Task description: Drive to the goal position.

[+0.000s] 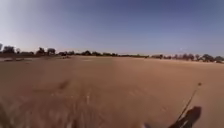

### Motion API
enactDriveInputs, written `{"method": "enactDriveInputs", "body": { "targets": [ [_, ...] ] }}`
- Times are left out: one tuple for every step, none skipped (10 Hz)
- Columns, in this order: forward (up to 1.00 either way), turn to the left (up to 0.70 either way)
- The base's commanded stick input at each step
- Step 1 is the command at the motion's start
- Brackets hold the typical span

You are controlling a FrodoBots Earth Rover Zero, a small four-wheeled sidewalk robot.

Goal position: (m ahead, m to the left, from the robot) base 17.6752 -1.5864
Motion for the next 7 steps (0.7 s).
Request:
{"method": "enactDriveInputs", "body": {
  "targets": [
    [1.0,-0.05],
    [1.0,-0.21],
    [1.0,-0.33],
    [1.0,-0.32],
    [1.0,-0.02],
    [1.0,-0.01],
    [1.0,0.0]
  ]
}}
